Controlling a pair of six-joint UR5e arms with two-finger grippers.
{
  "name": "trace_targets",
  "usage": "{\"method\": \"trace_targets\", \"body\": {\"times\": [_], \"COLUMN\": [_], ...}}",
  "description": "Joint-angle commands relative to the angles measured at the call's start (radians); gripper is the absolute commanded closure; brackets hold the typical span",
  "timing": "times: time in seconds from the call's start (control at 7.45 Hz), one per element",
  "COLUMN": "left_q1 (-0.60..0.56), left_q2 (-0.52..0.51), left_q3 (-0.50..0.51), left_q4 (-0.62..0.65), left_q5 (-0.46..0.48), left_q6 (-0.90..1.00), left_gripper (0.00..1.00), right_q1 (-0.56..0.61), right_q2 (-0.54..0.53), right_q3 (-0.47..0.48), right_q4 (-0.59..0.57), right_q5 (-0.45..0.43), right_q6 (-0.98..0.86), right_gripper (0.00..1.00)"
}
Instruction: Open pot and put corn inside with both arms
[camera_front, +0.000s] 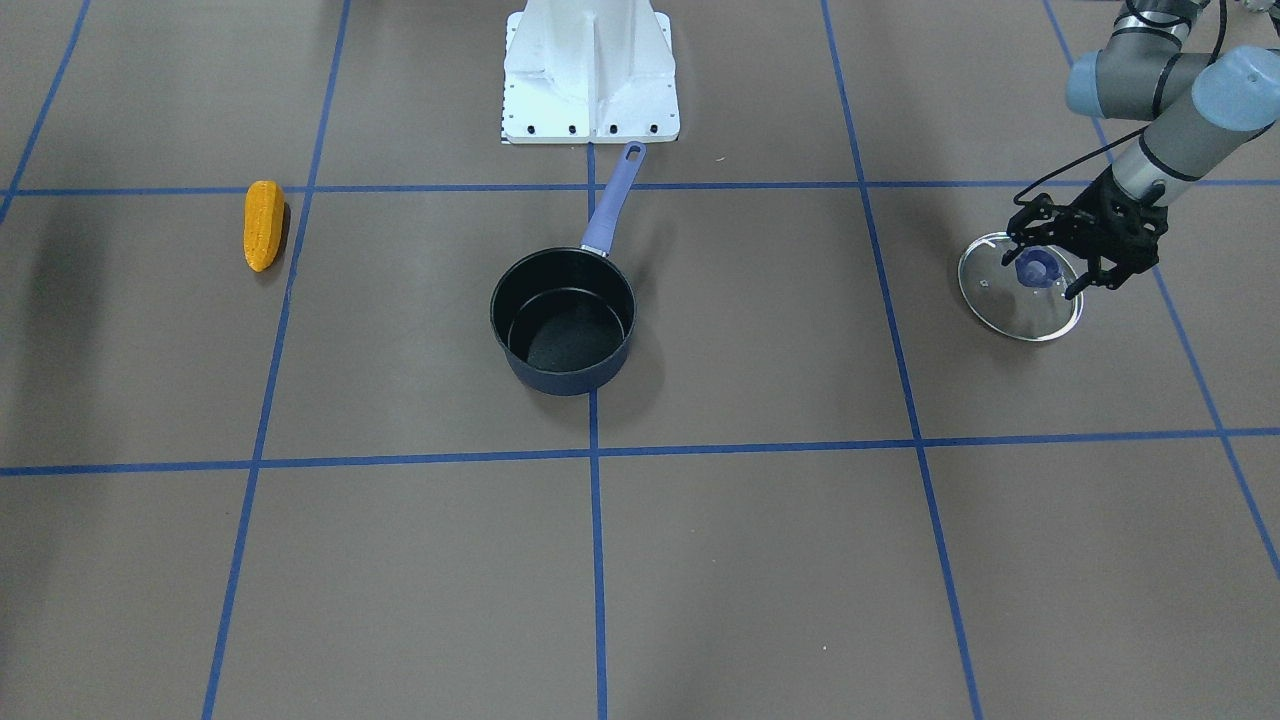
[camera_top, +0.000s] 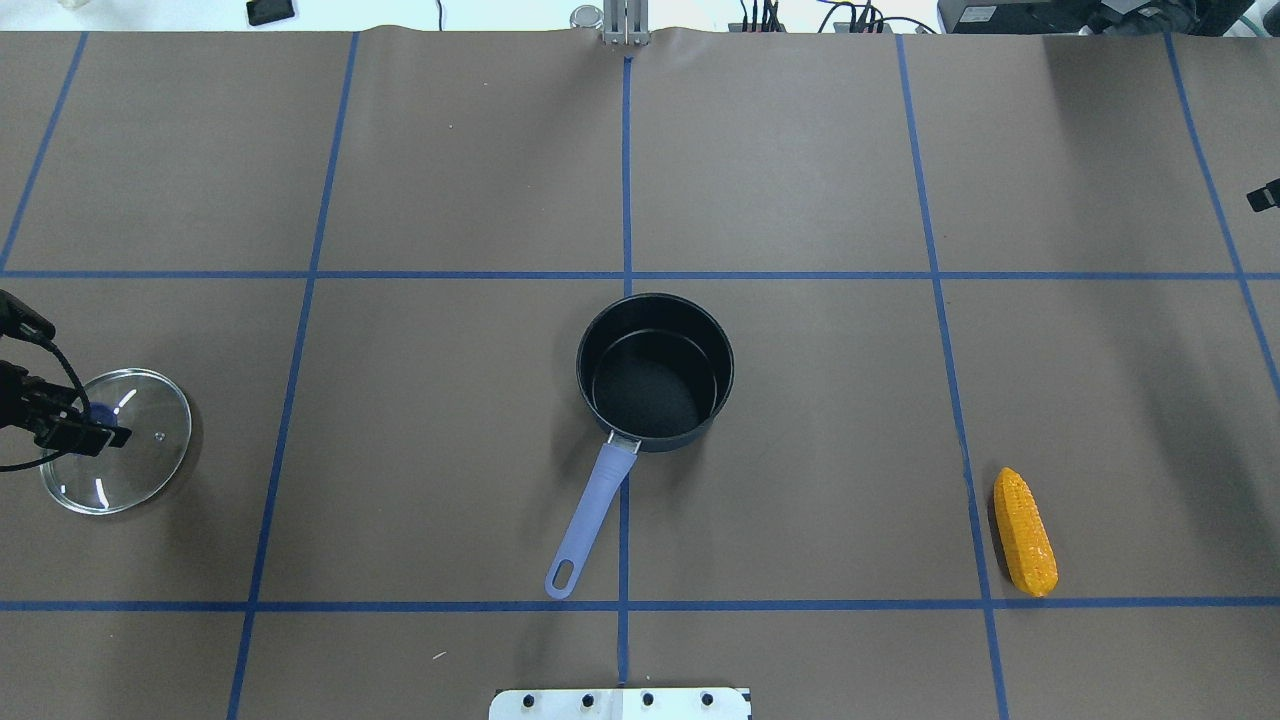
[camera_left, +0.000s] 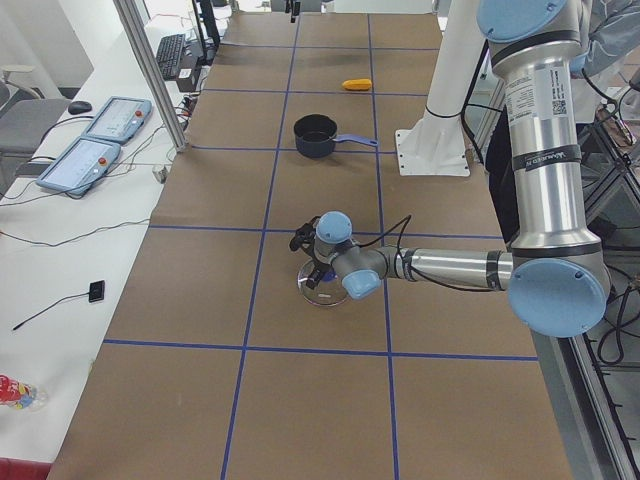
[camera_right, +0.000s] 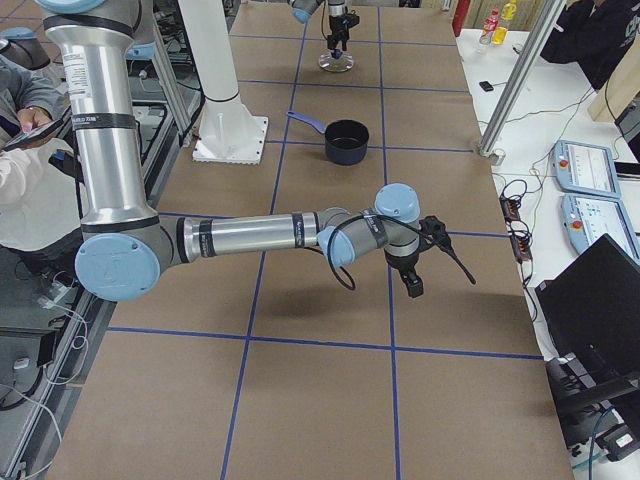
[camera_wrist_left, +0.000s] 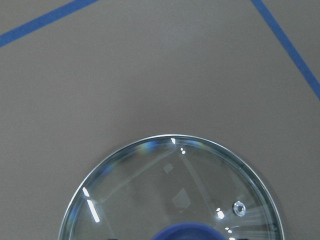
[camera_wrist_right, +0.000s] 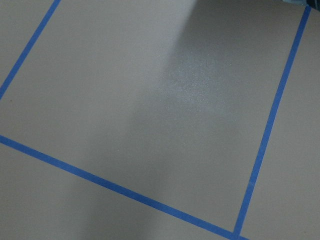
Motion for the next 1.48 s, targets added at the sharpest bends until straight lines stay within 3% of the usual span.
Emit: {"method": "trace_targets", "body": {"times": [0.0,0.27,0.54,0.81,0.94,1.21,1.34], "left_q1": [-0.089,-0.244,-0.421,-0.653,-0.701,-0.706,-0.708], "left_q2": [-0.010,-0.045,-0.079,-0.210,-0.215,-0.201,-0.198], "left_q3": [-0.012,-0.018,-0.085,-0.090,-0.082,-0.044,-0.045], "left_q4": [0.059,0.199,0.565,0.953,1.028,1.044,1.030], "left_q5": [-0.082,-0.169,-0.173,-0.174,-0.168,-0.174,-0.176], "left_q6": [0.024,0.191,0.471,0.832,0.931,0.940,0.939], "left_gripper": [0.01,0.01,0.01,0.01,0.01,0.01,0.01], "right_q1": [-0.019,-0.103,-0.214,-0.352,-0.440,-0.661,-0.759], "right_q2": [0.002,-0.028,-0.105,-0.151,-0.172,-0.256,-0.325], "right_q3": [0.033,0.148,0.294,0.387,0.423,0.518,0.527], "right_q4": [0.002,0.008,0.006,0.006,0.006,0.015,0.129], "right_q5": [0.004,0.008,-0.008,-0.093,-0.145,-0.337,-0.427], "right_q6": [0.073,0.257,0.441,0.597,0.689,0.888,0.990], "right_gripper": [0.00,0.00,0.00,0.00,0.00,0.00,0.00]}}
